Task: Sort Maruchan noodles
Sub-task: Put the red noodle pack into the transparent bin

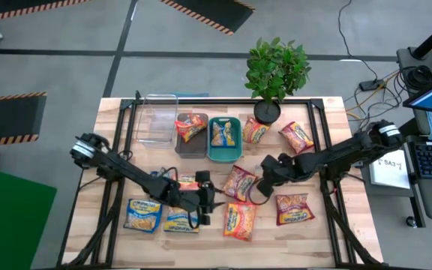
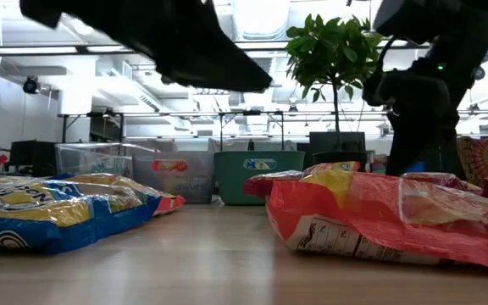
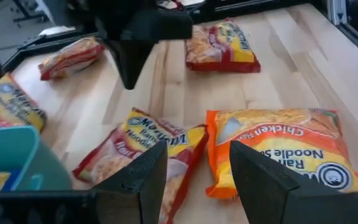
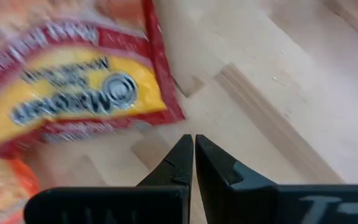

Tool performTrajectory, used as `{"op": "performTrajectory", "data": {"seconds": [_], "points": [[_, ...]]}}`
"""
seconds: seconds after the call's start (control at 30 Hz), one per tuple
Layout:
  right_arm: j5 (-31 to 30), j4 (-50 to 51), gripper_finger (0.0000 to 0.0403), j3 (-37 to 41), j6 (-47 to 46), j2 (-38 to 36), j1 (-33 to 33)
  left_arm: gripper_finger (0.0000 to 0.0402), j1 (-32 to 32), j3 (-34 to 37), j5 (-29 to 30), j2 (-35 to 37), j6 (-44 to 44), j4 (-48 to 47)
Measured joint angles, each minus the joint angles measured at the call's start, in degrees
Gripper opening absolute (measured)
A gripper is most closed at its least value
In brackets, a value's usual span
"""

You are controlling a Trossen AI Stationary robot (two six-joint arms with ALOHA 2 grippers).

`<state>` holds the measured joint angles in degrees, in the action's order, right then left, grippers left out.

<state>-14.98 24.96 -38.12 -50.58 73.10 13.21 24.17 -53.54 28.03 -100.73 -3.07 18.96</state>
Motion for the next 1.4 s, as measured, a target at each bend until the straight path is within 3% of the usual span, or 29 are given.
{"op": "performTrajectory", "data": {"seconds": [0.13,0.33,0.6,0.73,0.97,1.1,1.4], "points": [[-0.07,-6.42,0.0009,3.64,-3.01,-3.94,0.0,0.0157,-0.77,-0.66,0.0,-3.77,-1.12,1.01],[-0.06,-7.69,0.0025,6.21,-8.42,-7.44,0.0,0.0157,-0.97,-1.92,0.0,-8.21,-2.34,1.95],[0.47,-7.86,0.0124,6.94,-13.37,-9.4,0.0,0.0152,-1.51,-2.34,0.57,-10.28,-2.43,2.04],[0.44,-9.5,0.0187,7.08,-13.9,-8.69,0.0,0.0125,-1.83,-2.32,0.57,-10.78,-2.64,2.06],[-0.07,-16.18,0.0268,8.51,-15.54,-5.98,-0.04,0.0042,-2.59,-2.39,0.55,-13.72,-3.33,3.34],[-0.42,-17.44,0.0294,8.76,-16.49,-4.91,-0.13,0.0006,-2.82,-2.86,0.57,-14.32,-3.62,3.55],[-3.05,-22.72,0.0307,11.11,-16.9,-3.57,-1.09,0.0002,-3.73,-2.81,1.05,-14.43,-4.02,2.85]]}}
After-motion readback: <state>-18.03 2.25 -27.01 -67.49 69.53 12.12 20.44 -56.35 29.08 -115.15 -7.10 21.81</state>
